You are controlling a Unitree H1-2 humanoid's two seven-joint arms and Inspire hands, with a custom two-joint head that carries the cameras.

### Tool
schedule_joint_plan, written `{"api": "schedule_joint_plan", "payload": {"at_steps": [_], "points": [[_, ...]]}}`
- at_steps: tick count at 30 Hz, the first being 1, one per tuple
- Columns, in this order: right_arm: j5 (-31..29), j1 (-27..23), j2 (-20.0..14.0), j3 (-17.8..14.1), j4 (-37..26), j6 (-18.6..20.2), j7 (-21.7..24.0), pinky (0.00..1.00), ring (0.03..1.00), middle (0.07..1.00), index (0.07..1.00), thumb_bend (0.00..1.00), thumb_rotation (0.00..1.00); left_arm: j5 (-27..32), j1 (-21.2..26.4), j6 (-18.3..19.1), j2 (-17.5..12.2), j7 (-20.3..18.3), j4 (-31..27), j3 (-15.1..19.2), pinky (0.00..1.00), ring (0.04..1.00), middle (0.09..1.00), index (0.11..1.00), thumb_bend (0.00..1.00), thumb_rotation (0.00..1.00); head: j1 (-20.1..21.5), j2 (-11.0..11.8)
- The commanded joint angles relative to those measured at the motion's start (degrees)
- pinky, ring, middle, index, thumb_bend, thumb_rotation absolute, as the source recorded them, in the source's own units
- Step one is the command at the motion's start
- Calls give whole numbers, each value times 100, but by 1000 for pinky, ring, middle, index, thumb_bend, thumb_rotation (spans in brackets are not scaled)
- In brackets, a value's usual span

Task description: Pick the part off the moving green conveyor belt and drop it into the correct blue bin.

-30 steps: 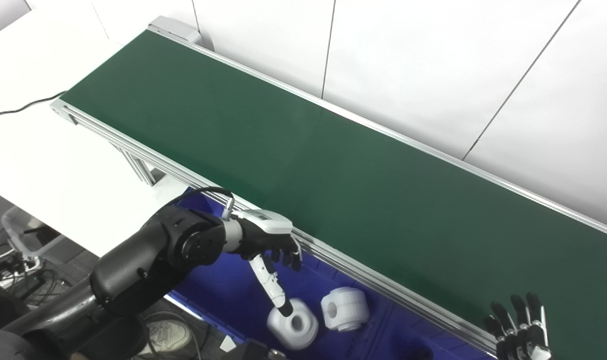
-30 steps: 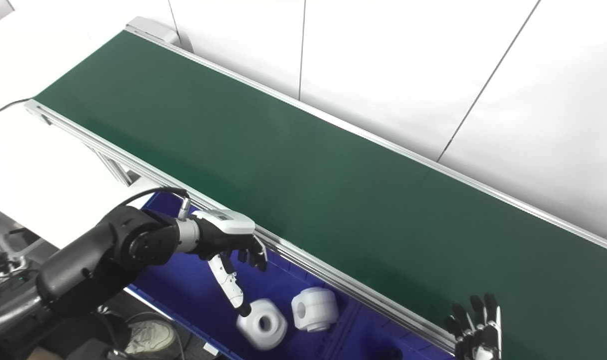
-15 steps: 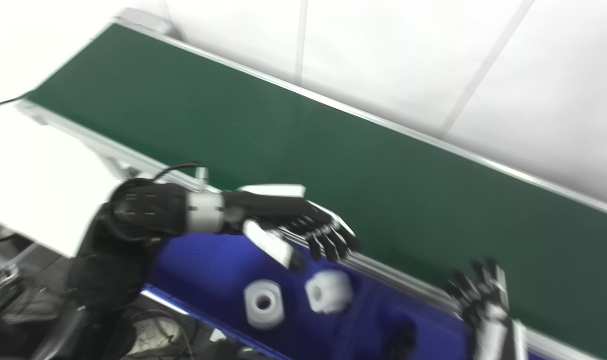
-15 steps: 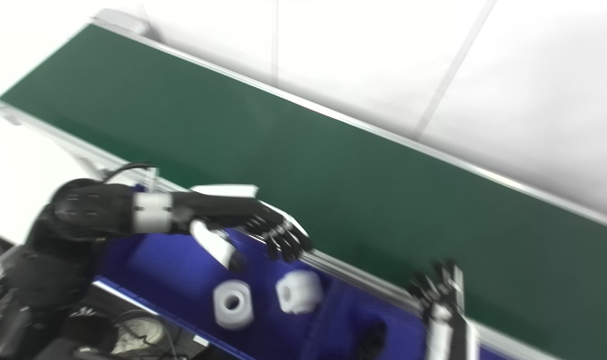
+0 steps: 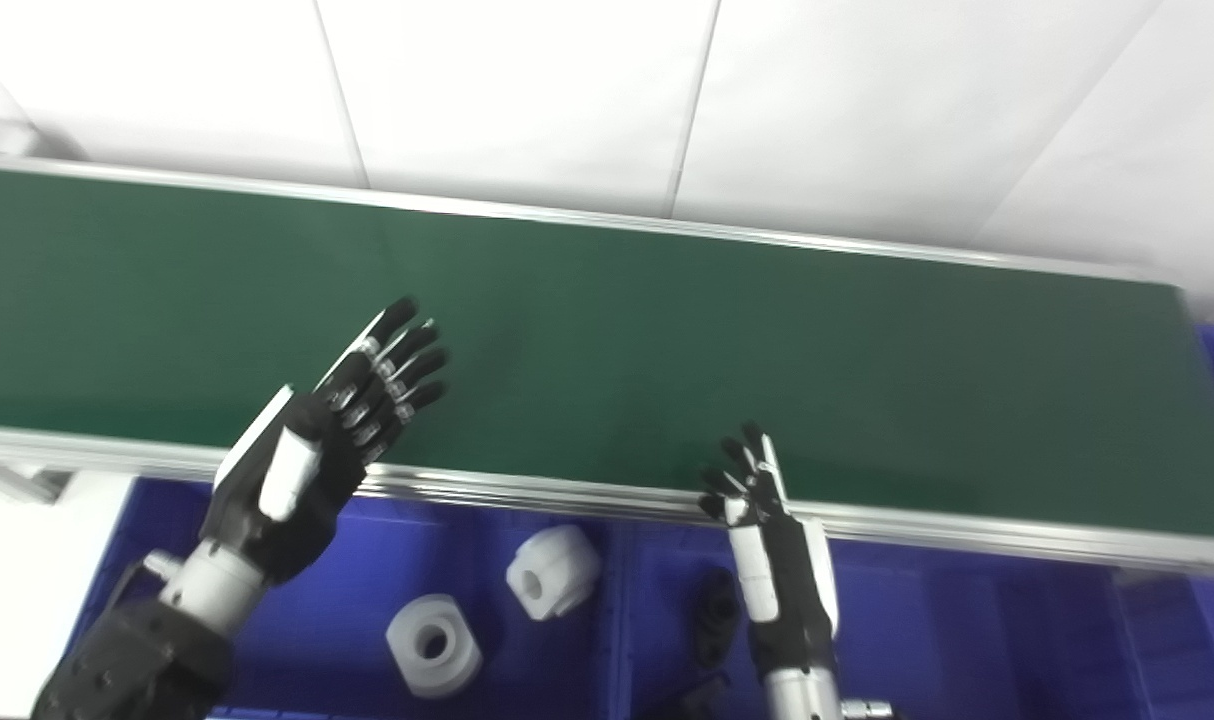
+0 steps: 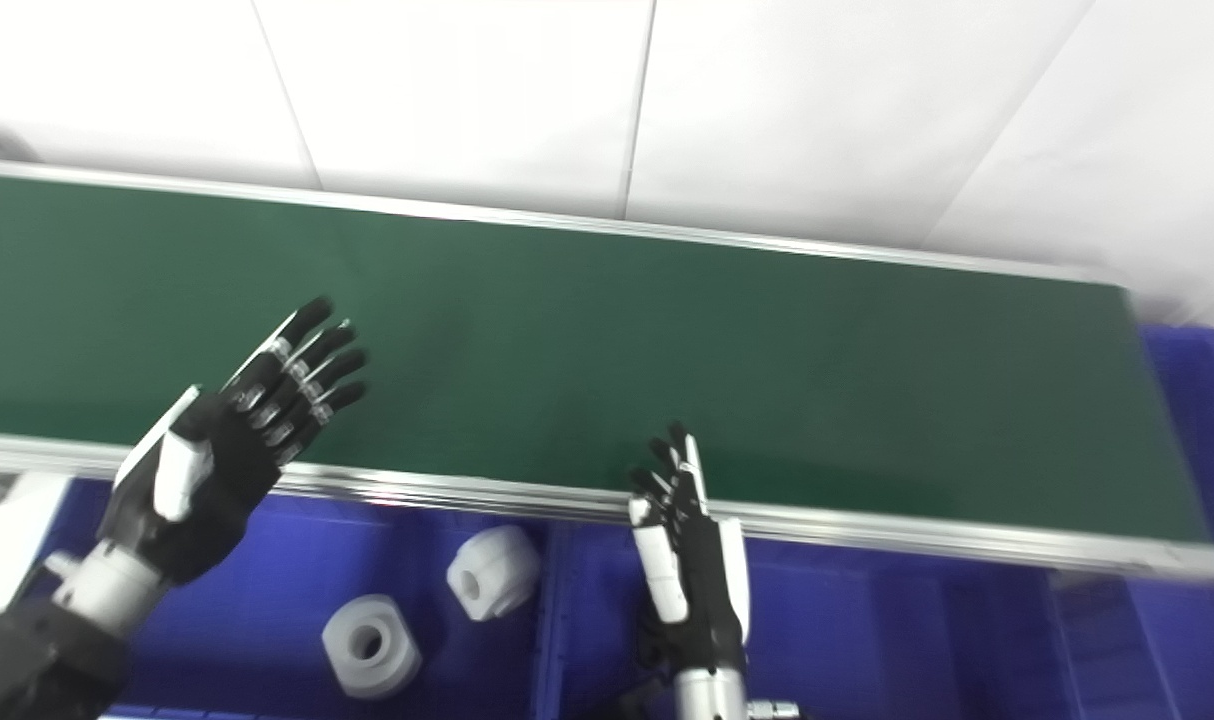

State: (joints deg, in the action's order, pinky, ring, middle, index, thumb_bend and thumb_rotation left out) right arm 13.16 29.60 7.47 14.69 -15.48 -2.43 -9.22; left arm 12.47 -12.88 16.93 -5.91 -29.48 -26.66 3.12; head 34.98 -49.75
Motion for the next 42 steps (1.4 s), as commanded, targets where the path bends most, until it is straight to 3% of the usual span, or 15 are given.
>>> {"api": "schedule_joint_plan", "payload": {"at_steps": [1,9,15,20,28,31,38,42], "points": [[161,-89,713,545,160,-340,-123,816,862,954,1000,709,1000,-134,27,-645,-74,112,-6,-156,996,995,1000,1000,967,772,41,-21],[209,35,652,518,-24,-215,-319,790,860,951,1000,727,1000,-822,-54,-1694,-75,484,516,-813,1000,1000,1000,1000,988,786,-91,-205],[197,37,593,505,-107,-210,-305,784,846,938,994,731,1000,-1276,-209,-2160,-5,871,568,-1062,1000,1000,1000,1000,1000,843,-250,-314],[126,48,469,469,-295,-167,-200,795,855,941,999,725,1000,-1442,-470,-2268,316,1334,408,-1181,1000,1000,1000,1000,962,865,-606,-444],[83,191,275,379,-551,-257,-169,780,826,918,994,756,1000,-1657,-1135,-1618,1035,2042,-617,-1279,1000,1000,1000,1000,833,847,-924,-490],[45,227,200,370,-576,-306,-144,781,827,915,991,762,1000,-1640,-1284,-1551,1126,2197,-679,-1262,1000,1000,1000,1000,785,833,-972,-480],[-89,337,87,324,-594,-463,-124,796,848,925,995,762,1000,-1675,-1015,-2469,824,2247,76,-1160,1000,1000,1000,1000,823,820,-1225,-393],[-121,393,58,304,-633,-449,-119,794,847,925,996,777,1000,-1672,-972,-2716,746,2286,225,-1186,1000,1000,1000,1000,826,803,-1367,-383]]}}
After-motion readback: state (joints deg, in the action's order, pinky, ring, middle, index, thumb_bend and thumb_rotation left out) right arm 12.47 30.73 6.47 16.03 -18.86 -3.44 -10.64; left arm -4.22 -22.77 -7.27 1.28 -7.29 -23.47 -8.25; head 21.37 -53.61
